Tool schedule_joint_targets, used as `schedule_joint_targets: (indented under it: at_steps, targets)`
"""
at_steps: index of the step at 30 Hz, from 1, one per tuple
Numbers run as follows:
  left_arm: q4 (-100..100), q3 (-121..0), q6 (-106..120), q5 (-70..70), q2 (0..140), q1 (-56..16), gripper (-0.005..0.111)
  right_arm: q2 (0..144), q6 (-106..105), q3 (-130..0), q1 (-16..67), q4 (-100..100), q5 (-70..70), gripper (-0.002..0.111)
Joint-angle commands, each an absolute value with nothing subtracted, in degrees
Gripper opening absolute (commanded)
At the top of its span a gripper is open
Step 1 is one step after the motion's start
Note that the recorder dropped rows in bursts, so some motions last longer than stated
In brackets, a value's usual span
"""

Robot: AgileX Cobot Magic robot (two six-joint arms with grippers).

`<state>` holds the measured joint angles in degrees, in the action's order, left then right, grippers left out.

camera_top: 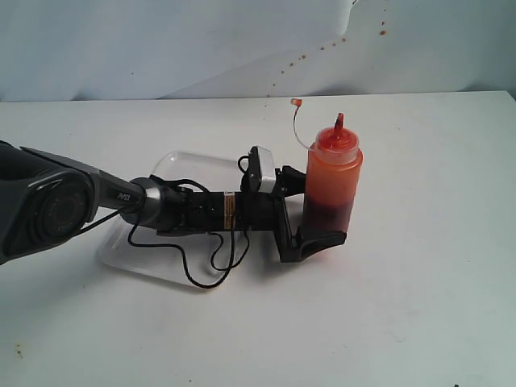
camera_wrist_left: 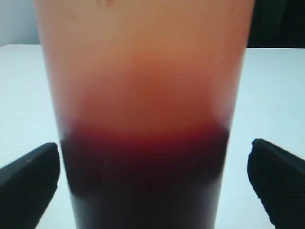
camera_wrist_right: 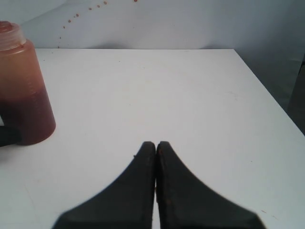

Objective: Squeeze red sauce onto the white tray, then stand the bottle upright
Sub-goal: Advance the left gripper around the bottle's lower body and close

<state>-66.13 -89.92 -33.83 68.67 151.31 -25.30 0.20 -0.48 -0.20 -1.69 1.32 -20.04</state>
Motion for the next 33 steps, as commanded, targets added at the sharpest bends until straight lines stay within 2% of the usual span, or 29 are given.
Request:
schedule_joint_targets:
  at_steps: [1, 26, 29, 33]
  targets:
    - [-65.4, -90.3, -34.3, 68.7, 151.2, -26.3, 0.104, 0.0, -0.3, 0.0, -2.1, 1.3, -19.8, 0.0]
    - [-61.5, -93.2, -34.7, 60.8, 151.3, -29.2, 0.103, 0.0, -0.3, 0.0, -2.1, 1.3, -19.8, 0.0]
    - [-61.2, -93.7, -35.6, 58.8, 151.3, -29.6, 0.092, 0.0, -0.3, 0.0, -2.1, 1.3, -19.8, 0.0]
    - [-61.4, -93.7, -35.5, 58.7, 151.3, -29.6, 0.058, 0.0, -0.3, 0.0, -2.1, 1.3, -19.8, 0.0]
